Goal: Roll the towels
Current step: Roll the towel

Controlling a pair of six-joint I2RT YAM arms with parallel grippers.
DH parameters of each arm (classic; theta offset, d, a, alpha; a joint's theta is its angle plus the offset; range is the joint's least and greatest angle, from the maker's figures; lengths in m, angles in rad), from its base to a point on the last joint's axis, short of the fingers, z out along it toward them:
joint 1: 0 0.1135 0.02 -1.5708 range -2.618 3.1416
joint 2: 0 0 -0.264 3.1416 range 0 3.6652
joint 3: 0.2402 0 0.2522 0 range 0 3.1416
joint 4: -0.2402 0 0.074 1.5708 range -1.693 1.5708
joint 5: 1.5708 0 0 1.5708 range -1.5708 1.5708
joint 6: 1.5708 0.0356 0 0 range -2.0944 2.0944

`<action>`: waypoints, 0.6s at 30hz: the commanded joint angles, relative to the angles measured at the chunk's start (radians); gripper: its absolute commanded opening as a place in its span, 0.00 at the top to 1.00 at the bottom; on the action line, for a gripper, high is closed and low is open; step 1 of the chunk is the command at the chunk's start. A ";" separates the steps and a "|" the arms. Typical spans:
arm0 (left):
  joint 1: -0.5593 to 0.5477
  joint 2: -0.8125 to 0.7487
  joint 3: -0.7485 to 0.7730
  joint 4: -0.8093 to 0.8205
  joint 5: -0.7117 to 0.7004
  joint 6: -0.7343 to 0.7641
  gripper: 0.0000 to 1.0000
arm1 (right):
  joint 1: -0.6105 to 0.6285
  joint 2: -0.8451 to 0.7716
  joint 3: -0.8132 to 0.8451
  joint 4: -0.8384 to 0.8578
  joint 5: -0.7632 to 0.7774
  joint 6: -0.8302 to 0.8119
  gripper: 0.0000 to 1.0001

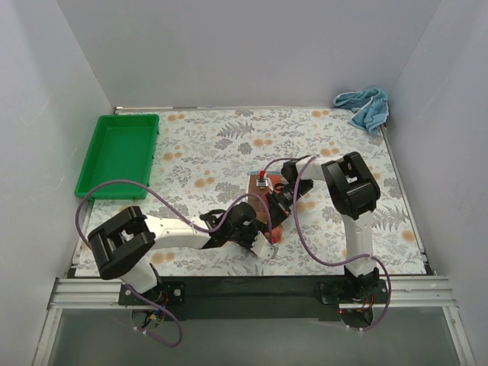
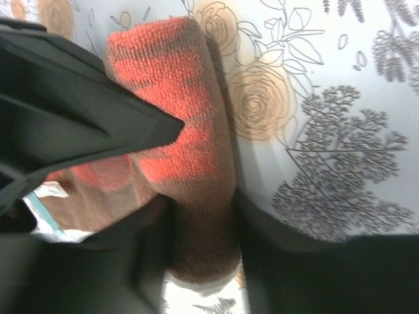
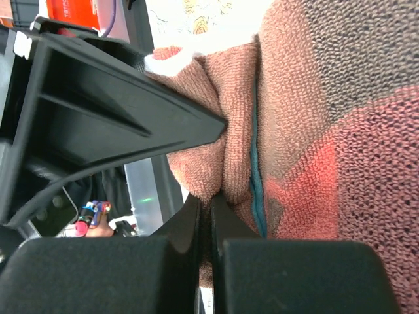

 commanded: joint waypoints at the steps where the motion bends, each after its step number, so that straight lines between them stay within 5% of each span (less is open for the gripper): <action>1: -0.012 0.058 0.005 0.010 0.015 -0.003 0.68 | -0.008 0.025 0.038 0.008 0.031 -0.019 0.99; 6: -0.012 0.088 0.068 -0.120 0.076 -0.052 0.90 | -0.023 0.010 0.056 0.007 0.054 -0.003 0.97; 13: -0.010 0.109 0.161 -0.364 0.229 -0.146 1.00 | -0.137 -0.151 0.190 -0.010 0.155 0.059 0.47; 18: 0.021 0.175 0.267 -0.494 0.312 -0.207 1.00 | -0.255 -0.274 0.250 -0.009 0.194 0.069 0.41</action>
